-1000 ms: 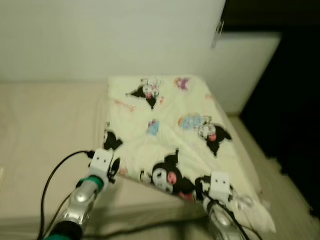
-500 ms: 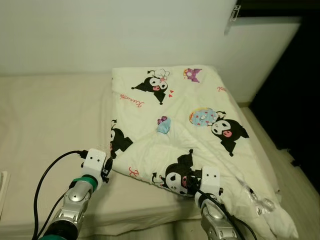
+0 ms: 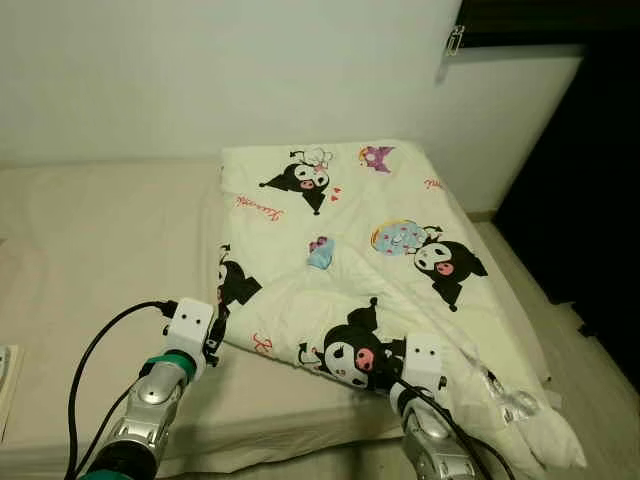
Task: Clean up the room
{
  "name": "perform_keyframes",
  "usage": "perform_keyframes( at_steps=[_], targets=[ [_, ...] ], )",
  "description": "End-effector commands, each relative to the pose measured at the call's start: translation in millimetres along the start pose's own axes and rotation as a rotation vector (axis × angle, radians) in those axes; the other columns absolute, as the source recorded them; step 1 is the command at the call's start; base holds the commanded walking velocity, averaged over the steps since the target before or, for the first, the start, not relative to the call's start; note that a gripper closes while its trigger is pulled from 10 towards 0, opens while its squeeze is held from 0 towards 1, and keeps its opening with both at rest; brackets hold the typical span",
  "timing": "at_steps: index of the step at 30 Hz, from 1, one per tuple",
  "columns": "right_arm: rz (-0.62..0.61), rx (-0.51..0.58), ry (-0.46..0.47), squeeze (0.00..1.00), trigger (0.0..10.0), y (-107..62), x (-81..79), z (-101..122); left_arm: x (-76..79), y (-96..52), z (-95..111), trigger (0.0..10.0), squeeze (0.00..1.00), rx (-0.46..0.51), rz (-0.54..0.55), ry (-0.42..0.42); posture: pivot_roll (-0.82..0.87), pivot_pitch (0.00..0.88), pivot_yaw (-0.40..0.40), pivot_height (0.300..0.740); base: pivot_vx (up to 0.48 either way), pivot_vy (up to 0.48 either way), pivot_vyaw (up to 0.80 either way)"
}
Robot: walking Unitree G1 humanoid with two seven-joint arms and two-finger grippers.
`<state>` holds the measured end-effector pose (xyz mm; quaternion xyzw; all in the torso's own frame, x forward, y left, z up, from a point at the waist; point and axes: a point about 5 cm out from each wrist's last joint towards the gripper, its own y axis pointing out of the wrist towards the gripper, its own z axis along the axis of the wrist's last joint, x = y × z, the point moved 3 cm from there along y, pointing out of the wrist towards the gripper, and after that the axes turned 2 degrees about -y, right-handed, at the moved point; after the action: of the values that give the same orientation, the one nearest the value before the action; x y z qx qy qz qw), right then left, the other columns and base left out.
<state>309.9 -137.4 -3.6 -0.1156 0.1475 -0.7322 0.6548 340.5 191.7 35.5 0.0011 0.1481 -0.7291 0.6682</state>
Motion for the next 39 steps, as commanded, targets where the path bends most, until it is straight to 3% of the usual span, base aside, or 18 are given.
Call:
perform_keyframes(
  at_steps=[1, 13, 20, 24, 32, 39],
  targets=[
    [-0.007, -0.002, 0.015, 0.0, 10.0, -1.2, 1.4, -2.5, 1.0, -2.5, -8.7, 10.0, 0.0, -0.035, 0.006, -0.003, 0.04, 0.021, 0.055, 0.696, 0.0, 0.0, 0.0],
    [0.005, 0.075, 0.01, 0.0, 10.0, 5.5, 5.2, 19.6, -8.7, -5.1, -7.3, 10.0, 0.0, -0.017, 0.051, 0.024, 0.05, 0.033, 0.035, 0.656, 0.0, 0.0, 0.0],
    [-0.009, 0.137, -0.008, 0.0, 10.0, 14.4, 19.5, 44.1, -24.2, -7.8, 3.6, 10.0, 0.0, 0.03, 0.083, 0.016, 0.05, 0.043, 0.034, 0.621, 0.0, 0.0, 0.0],
    [-0.014, 0.141, -0.009, 0.0, 10.0, 16.4, 23.1, 46.9, -27.9, -11.3, 1.0, 10.0, 0.0, 0.026, 0.094, 0.01, 0.05, 0.048, 0.034, 0.601, 0.0, 0.0, 0.0],
    [-0.016, 0.151, -0.004, 0.0, 10.0, 18.2, 21.5, 51.6, -30.0, -15.2, -2.0, 10.0, 0.0, 0.022, 0.1, 0.013, 0.05, 0.054, 0.033, 0.576, 0.0, 0.0, 0.0],
    [-0.009, 0.204, 0.0, 0.0, 10.0, 25.9, 25.4, 73.0, -37.1, -23.6, -1.0, 10.0, 0.0, 0.035, 0.125, 0.02, 0.07, 0.075, 0.022, 0.571, 0.0, 0.0, 0.0]
  ],
)
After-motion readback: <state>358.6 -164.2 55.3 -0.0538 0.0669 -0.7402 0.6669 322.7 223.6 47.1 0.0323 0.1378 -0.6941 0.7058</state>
